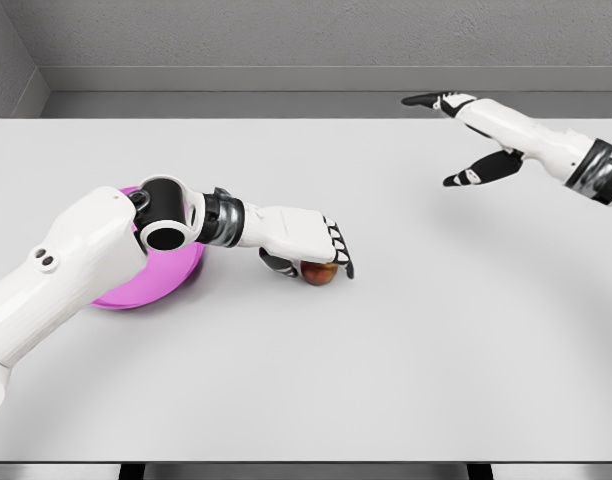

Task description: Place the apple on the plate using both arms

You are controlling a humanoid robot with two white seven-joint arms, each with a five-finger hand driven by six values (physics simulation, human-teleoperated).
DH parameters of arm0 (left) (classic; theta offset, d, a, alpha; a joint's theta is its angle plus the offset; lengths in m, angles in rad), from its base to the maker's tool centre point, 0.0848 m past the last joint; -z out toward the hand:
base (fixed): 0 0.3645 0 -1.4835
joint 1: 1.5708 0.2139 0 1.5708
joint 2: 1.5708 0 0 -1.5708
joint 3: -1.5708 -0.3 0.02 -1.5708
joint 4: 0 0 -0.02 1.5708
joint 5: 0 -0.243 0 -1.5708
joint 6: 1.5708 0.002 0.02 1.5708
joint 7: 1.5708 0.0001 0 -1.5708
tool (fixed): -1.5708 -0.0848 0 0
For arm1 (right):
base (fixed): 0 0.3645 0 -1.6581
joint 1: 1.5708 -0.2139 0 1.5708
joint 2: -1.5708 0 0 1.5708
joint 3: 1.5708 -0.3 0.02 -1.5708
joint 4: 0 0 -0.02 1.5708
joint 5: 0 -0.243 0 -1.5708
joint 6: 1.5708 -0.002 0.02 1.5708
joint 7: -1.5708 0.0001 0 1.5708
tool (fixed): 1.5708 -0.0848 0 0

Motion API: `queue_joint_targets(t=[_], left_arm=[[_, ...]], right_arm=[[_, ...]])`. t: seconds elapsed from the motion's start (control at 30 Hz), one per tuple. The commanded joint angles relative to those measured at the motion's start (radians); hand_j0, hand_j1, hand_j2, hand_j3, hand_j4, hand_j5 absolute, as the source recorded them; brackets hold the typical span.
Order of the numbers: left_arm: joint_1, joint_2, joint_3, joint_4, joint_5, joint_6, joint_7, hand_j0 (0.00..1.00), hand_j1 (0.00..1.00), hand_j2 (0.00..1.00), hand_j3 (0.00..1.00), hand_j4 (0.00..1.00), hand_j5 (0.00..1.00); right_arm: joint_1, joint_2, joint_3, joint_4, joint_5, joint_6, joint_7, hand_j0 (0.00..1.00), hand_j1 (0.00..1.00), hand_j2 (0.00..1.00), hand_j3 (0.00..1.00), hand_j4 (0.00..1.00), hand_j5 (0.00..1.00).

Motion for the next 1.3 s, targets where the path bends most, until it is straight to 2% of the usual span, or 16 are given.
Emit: queue_joint_targets(t=[0.0,0.17,0.27,0.3,0.5,0.57,0.67,0.73,0.77,0.83,0.9,0.97,1.1,1.27], left_arm=[[0.000,0.000,0.001,-0.001,0.005,0.002,0.000,0.71,0.71,0.71,0.71,0.71,0.71],[0.002,0.003,0.001,-0.001,0.005,0.002,0.000,0.64,0.64,0.64,0.64,0.64,0.64],[0.000,0.005,-0.001,0.001,0.005,0.002,0.000,0.58,0.58,0.58,0.58,0.58,0.58],[0.002,0.005,0.001,0.001,0.005,0.002,0.000,0.57,0.57,0.57,0.57,0.57,0.57],[-0.002,0.011,0.007,-0.004,0.016,0.002,0.002,0.54,0.54,0.54,0.54,0.54,0.54],[-0.014,0.023,0.022,-0.008,0.058,0.002,0.003,0.54,0.54,0.54,0.54,0.54,0.54],[-0.048,0.134,0.024,-0.025,0.210,0.002,0.008,0.48,0.48,0.48,0.48,0.48,0.48],[-0.052,0.253,0.056,-0.085,0.286,0.002,0.009,0.47,0.47,0.47,0.47,0.47,0.47],[-0.052,0.350,0.062,-0.131,0.316,0.002,0.011,0.47,0.47,0.47,0.47,0.47,0.47],[-0.035,0.480,0.108,-0.156,0.324,0.002,0.014,0.47,0.47,0.47,0.47,0.47,0.47],[-0.018,0.556,0.137,-0.156,0.324,0.002,0.012,0.47,0.47,0.47,0.47,0.47,0.47],[-0.015,0.588,0.140,-0.156,0.324,0.002,0.012,0.47,0.47,0.47,0.47,0.47,0.47],[0.008,0.586,0.140,-0.136,0.318,0.002,0.005,0.48,0.48,0.48,0.48,0.48,0.48],[0.008,0.588,0.142,-0.131,0.324,0.002,0.008,0.57,0.57,0.57,0.57,0.57,0.57]], right_arm=[[0.002,-0.010,-0.002,-0.009,-0.008,0.003,0.000,1.00,1.00,1.00,1.00,1.00,1.00],[0.002,-0.002,0.000,-0.010,-0.008,0.003,0.000,1.00,1.00,1.00,1.00,1.00,1.00],[0.002,-0.001,0.000,-0.071,-0.008,0.003,0.000,1.00,1.00,1.00,1.00,1.00,1.00],[0.002,-0.001,0.000,-0.070,-0.008,0.003,0.000,1.00,1.00,1.00,1.00,1.00,1.00],[0.020,-0.010,-0.002,-0.068,-0.007,0.003,0.000,1.00,1.00,1.00,1.00,1.00,1.00],[0.025,-0.012,-0.002,-0.064,-0.007,0.003,0.000,1.00,1.00,1.00,1.00,1.00,1.00],[0.023,-0.010,-0.002,-0.064,-0.007,0.003,0.000,1.00,1.00,1.00,1.00,1.00,1.00],[0.021,-0.010,-0.002,-0.065,-0.007,0.003,0.000,1.00,1.00,1.00,1.00,1.00,1.00],[0.021,-0.010,-0.002,-0.065,-0.007,0.003,0.000,1.00,1.00,1.00,1.00,1.00,1.00],[0.023,-0.009,-0.002,-0.065,-0.007,0.003,0.000,1.00,1.00,1.00,1.00,1.00,1.00],[0.023,-0.012,-0.002,-0.065,-0.007,0.003,0.000,1.00,1.00,1.00,1.00,1.00,1.00],[0.023,-0.012,-0.002,-0.065,-0.007,0.003,0.000,1.00,1.00,1.00,1.00,1.00,1.00],[0.028,-0.013,-0.003,-0.065,-0.007,0.003,0.000,1.00,1.00,1.00,1.00,1.00,1.00],[0.028,-0.013,-0.003,-0.065,-0.007,0.003,0.000,1.00,1.00,1.00,1.00,1.00,1.00]])
